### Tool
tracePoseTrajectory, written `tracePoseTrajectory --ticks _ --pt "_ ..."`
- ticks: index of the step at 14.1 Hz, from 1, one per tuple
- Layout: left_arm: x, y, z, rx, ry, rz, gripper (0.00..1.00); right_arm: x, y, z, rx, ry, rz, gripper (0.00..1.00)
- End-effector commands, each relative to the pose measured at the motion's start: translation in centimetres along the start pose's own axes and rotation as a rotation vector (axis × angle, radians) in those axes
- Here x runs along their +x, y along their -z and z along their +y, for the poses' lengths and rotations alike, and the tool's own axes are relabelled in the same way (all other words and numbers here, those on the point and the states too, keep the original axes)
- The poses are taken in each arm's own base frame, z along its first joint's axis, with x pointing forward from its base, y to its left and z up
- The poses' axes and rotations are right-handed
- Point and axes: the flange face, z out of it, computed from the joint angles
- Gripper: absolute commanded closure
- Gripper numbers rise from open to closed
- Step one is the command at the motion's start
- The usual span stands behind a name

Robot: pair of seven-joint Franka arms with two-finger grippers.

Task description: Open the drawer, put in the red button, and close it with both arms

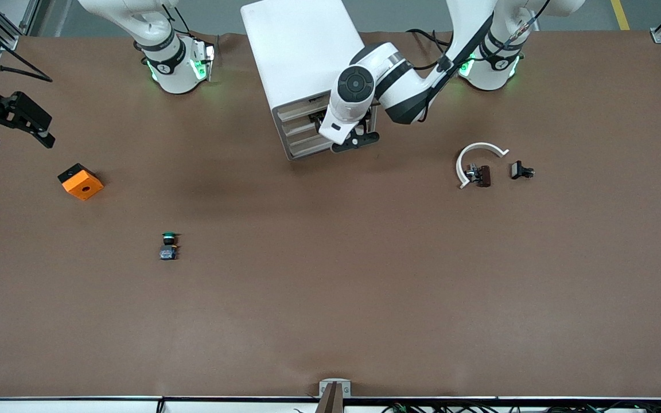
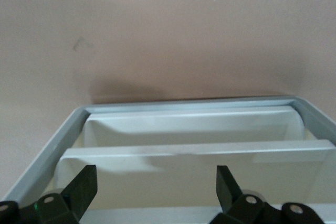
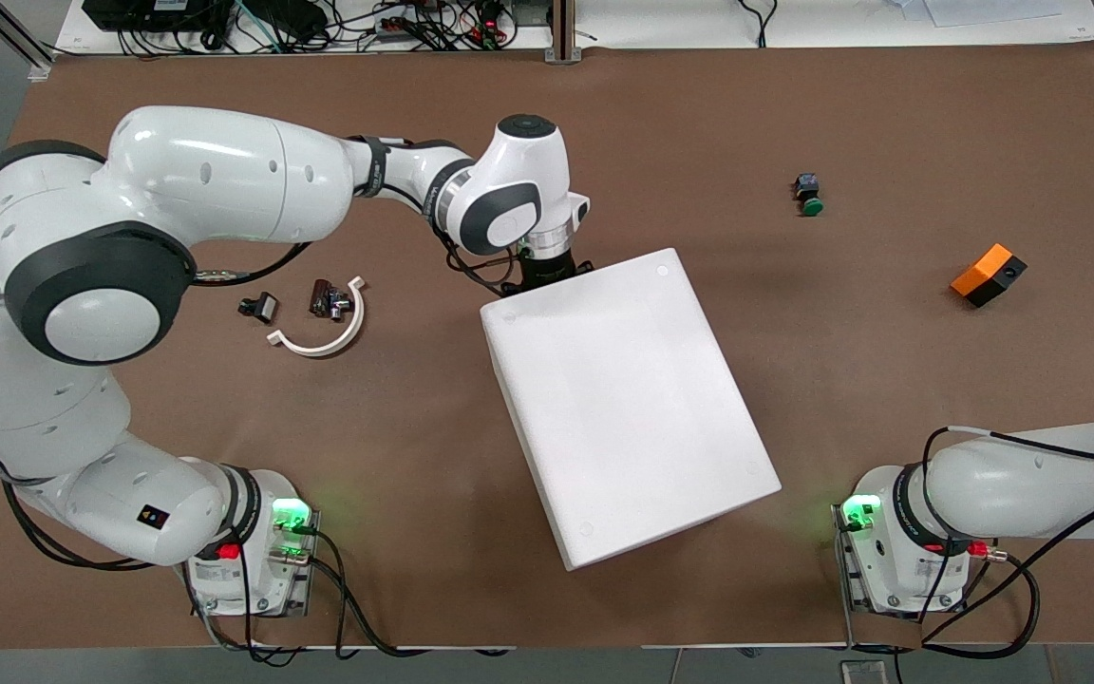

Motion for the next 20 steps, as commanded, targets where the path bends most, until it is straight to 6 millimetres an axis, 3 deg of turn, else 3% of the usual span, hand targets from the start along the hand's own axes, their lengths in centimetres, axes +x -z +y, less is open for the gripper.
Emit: tracePoseTrajectory --ticks 1,5,8,12,16,18,20 --pt "-0.6 -0.8 0.4 -0.022 0.044 -0.062 0.00 0.1 0.3 0.8 -0.008 -0.008 -0.022 0.00" --pt "-0.6 -0.9 0.4 -0.026 0.053 -0.075 0.00 0.1 0.3 1.7 -0.012 -0.035 -0.022 0.00" --pt "0.8 0.2 0.0 -0.039 0.055 -0.062 0.00 0.4 -0.4 1.7 -0.011 -0.037 -0.034 0.00" --pt "7.8 3.8 -3.0 -0.085 0.092 -0.012 0.00 0.7 -0.7 1.7 -0.009 -0.037 -0.033 0.00" --pt "14.4 9.1 -6.4 -0.094 0.092 0.067 0.00 0.6 -0.7 1.8 -0.009 -0.037 -0.040 0.00" --pt "15.2 11.7 -7.6 -0.066 0.033 0.127 0.00 0.7 -0.8 1.7 -0.009 -0.033 -0.043 0.00" --pt "17.4 15.4 -9.9 -0.075 0.067 0.176 0.00 0.7 -0.9 1.6 -0.007 -0.032 -0.045 0.00"
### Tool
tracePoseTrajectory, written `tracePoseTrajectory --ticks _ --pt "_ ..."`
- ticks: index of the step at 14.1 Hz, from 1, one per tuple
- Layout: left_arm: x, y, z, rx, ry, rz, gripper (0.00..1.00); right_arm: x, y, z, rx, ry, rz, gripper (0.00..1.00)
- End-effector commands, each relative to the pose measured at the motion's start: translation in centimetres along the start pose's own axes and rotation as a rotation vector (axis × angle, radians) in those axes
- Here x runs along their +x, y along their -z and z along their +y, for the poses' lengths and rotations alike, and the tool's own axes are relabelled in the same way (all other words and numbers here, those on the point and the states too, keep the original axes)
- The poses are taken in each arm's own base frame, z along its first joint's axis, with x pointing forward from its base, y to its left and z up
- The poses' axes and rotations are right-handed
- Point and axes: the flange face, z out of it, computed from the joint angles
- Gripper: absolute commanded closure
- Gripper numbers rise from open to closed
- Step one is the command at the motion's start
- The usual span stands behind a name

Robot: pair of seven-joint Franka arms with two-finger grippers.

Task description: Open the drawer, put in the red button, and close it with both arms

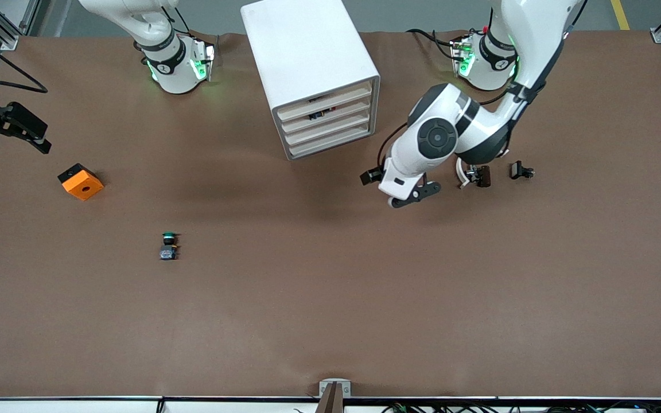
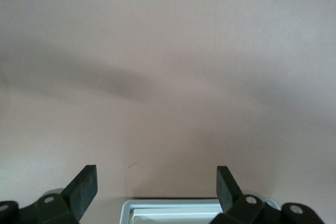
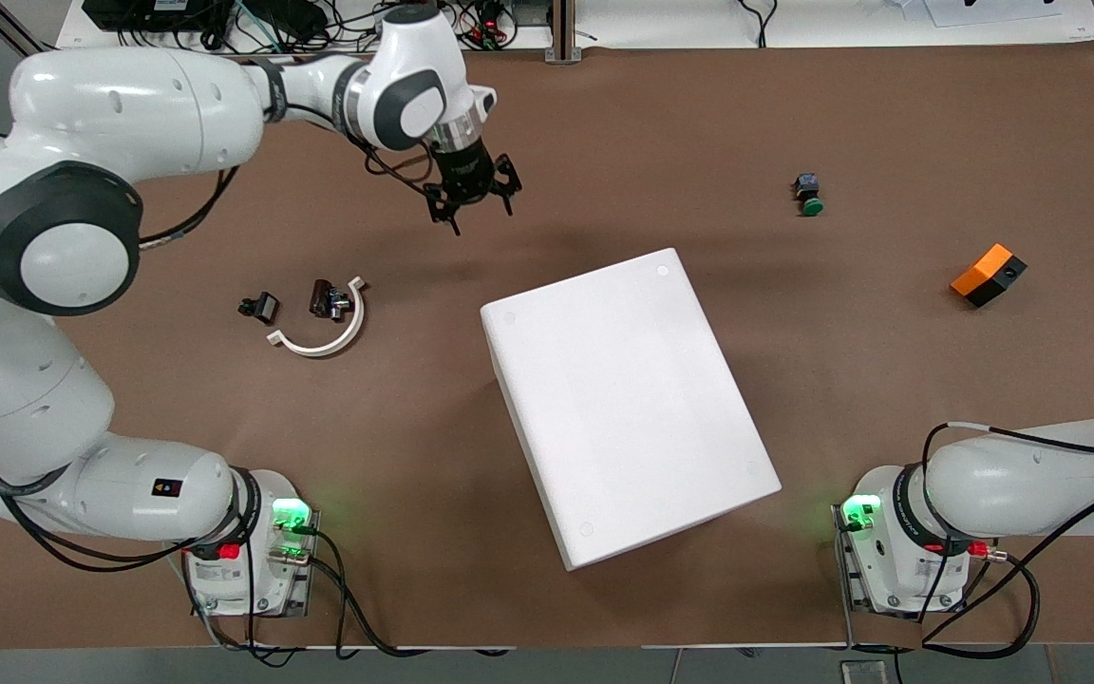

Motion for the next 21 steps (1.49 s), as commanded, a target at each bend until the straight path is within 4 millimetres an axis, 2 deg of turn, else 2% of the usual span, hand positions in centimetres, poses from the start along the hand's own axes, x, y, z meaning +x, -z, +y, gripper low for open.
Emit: tracePoseTrajectory --ticks 1,3,5,7,10,11,13,15,16,21 --pt "2.7 5.8 -2.7 0.027 0.012 0.094 0.00 0.4 0.1 0.0 -0.002 -0.002 -0.009 0.00" --pt "5.7 11.5 -5.3 0.047 0.020 0.130 0.00 0.3 -0.1 0.0 -0.002 0.001 -0.021 0.00" --pt "9.1 17.1 -8.9 0.051 -0.028 0.123 0.00 -0.1 -0.2 0.3 -0.003 -0.003 -0.058 0.00" --pt "11.5 21.2 -12.4 0.041 -0.059 0.128 0.00 -0.2 -1.1 0.4 -0.005 -0.005 -0.115 0.00" --pt "13.6 25.5 -17.3 0.048 -0.042 0.110 0.00 -0.3 -2.8 0.0 0.002 -0.006 -0.193 0.00" --pt "13.8 27.5 -19.1 0.047 -0.063 0.116 0.00 -0.3 -2.9 -0.2 0.020 -0.008 -0.198 0.00" --pt "13.9 29.2 -21.5 0.058 -0.107 0.118 0.00 -0.3 -3.1 -0.4 0.026 -0.005 -0.205 0.00" --pt "12.3 32.0 -22.6 0.068 -0.168 0.172 0.00 -0.3 -3.1 -0.4 0.024 -0.005 -0.205 0.00" --pt "11.9 33.2 -23.8 0.080 -0.182 0.197 0.00 -0.3 -3.0 -0.4 0.026 -0.005 -0.202 0.00" --pt "9.2 36.6 -28.3 0.133 -0.291 0.254 0.00 -0.3 -3.0 -0.5 0.026 -0.004 -0.200 0.00"
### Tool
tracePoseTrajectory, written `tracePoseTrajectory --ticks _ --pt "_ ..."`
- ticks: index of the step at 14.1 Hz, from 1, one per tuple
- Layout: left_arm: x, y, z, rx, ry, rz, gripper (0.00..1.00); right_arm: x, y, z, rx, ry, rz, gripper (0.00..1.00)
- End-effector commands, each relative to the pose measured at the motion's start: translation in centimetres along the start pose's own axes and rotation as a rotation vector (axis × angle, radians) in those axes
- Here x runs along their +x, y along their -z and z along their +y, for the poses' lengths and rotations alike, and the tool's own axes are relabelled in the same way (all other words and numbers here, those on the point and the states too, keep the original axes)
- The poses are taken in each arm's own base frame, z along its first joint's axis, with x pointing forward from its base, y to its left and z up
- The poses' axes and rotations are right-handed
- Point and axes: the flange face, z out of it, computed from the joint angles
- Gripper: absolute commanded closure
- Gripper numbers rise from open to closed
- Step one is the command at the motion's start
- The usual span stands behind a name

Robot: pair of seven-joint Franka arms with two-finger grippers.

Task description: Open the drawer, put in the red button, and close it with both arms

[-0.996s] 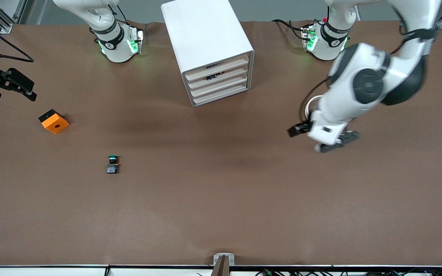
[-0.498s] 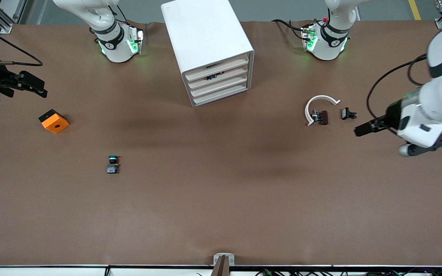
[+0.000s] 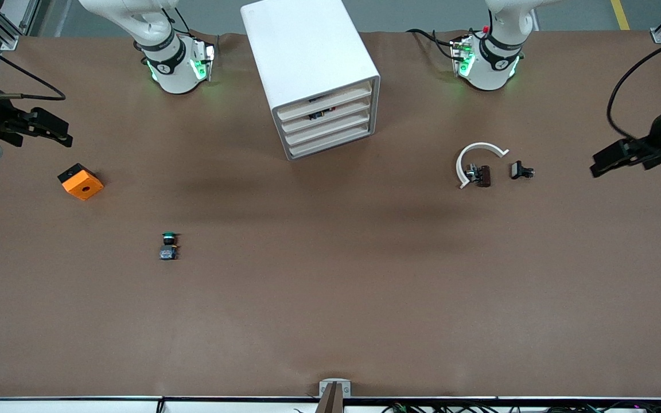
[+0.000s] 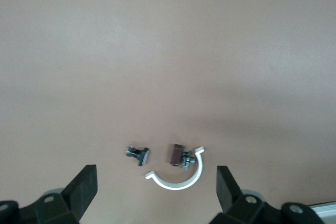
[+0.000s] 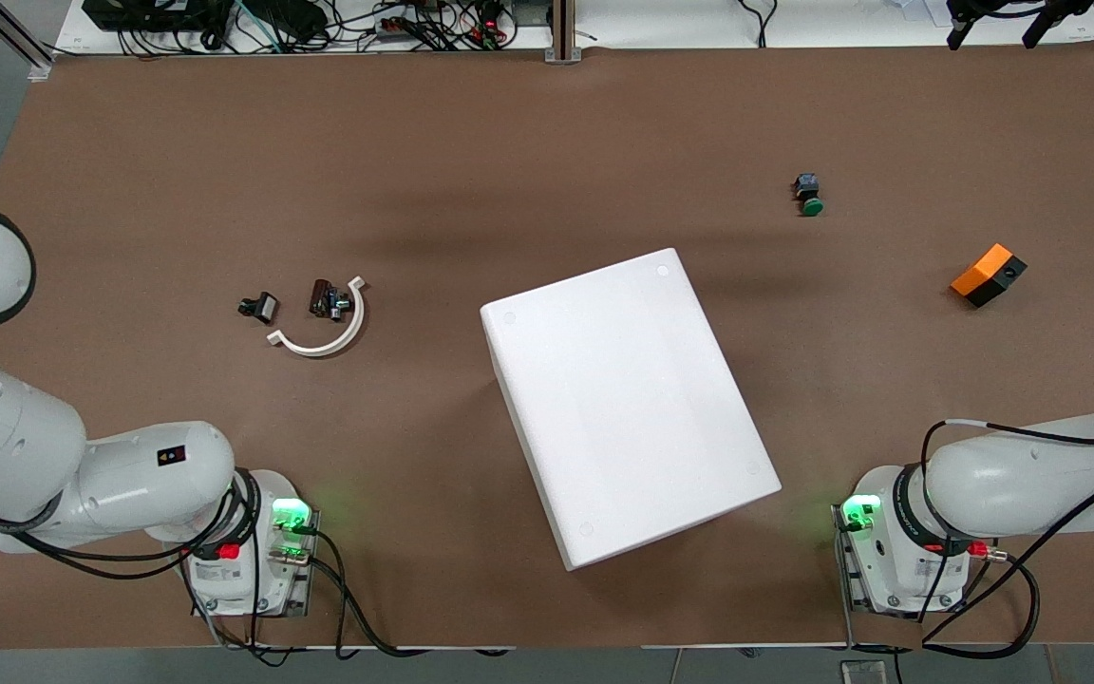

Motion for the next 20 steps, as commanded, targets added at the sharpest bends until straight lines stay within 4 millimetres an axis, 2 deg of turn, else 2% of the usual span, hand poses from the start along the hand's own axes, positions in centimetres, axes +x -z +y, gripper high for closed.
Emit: tracePoseTrajectory --ticks 1,2,3,4,7,11,20 --pt "-2.8 1.4 -1.8 0.028 -0.044 0.004 0.00 0.1 0.6 -0.2 0.016 -0.003 -0.001 0.00" --pt "-3.8 1.9 -2.7 0.028 -0.041 -0.019 0.00 0.1 0.6 -0.2 0.016 -0.003 -0.001 0.00" --pt "-4.4 2.2 -2.6 0.030 -0.044 -0.038 0.00 0.1 0.6 -0.2 0.016 -0.003 -0.001 0.00" --pt "-5.4 2.8 -2.5 0.031 -0.047 -0.044 0.00 0.1 0.6 -0.2 0.016 -0.003 -0.001 0.00" --pt "-8.2 2.9 -1.4 0.036 -0.057 -0.051 0.00 0.1 0.6 -0.1 0.016 -0.005 0.001 0.00" --pt "-10.0 2.4 -0.7 0.001 -0.066 -0.028 0.00 0.1 0.6 -0.1 0.016 -0.005 0.001 0.00" --pt "-9.3 2.1 -0.5 0.006 -0.064 -0.023 0.00 0.1 0.6 -0.2 0.015 -0.002 0.002 0.00"
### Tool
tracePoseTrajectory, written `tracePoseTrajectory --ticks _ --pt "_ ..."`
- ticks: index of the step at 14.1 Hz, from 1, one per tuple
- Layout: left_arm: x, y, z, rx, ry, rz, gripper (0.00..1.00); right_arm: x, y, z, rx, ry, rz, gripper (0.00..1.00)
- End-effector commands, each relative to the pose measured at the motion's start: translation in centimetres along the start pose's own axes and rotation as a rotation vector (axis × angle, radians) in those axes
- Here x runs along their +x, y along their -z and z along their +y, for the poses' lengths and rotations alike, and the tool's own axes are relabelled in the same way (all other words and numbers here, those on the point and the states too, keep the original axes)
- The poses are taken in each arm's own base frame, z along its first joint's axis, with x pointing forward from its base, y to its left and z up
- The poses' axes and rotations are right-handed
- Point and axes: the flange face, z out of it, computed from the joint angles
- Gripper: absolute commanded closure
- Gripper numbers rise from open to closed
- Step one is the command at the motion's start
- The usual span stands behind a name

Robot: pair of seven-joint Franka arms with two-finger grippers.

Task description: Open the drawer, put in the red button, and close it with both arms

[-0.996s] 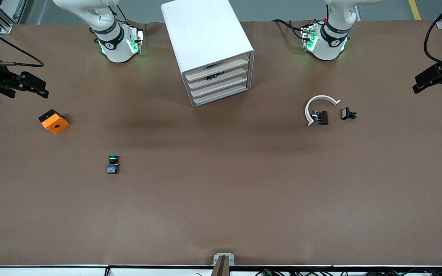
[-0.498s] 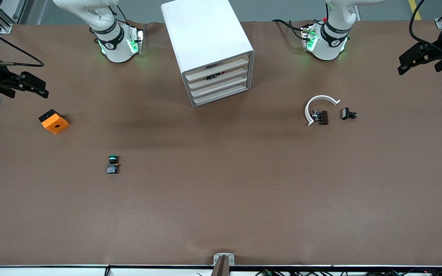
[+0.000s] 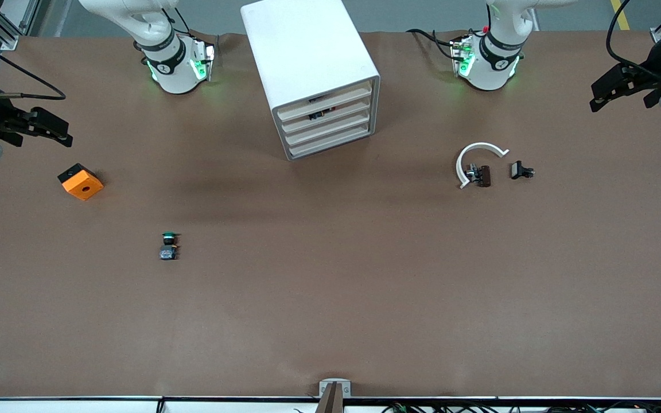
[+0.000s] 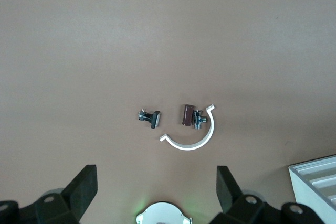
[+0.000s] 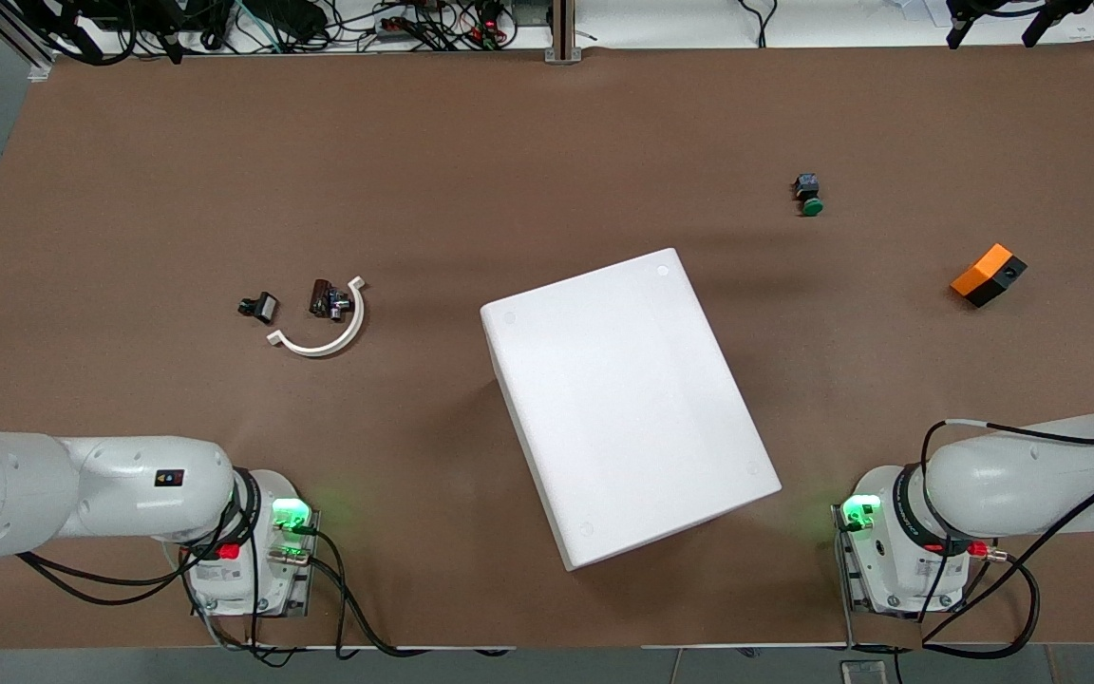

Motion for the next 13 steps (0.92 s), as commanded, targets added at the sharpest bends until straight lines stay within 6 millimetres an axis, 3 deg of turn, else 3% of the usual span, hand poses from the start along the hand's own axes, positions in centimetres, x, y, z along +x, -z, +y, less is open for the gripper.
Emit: tracePoseTrajectory --ticks 1,8,13 --pt "0.0 0.2 -0.3 -0.010 0.006 0.014 0.00 0.1 0.5 -0.1 0.014 -0.003 0.000 0.00" --pt "2.2 0.3 -0.3 -0.009 0.003 0.016 0.00 0.1 0.5 -0.2 0.013 0.001 0.000 0.00" --pt "2.3 0.2 -0.3 -0.006 0.008 0.008 0.00 0.1 0.5 -0.2 0.011 0.001 0.000 0.00"
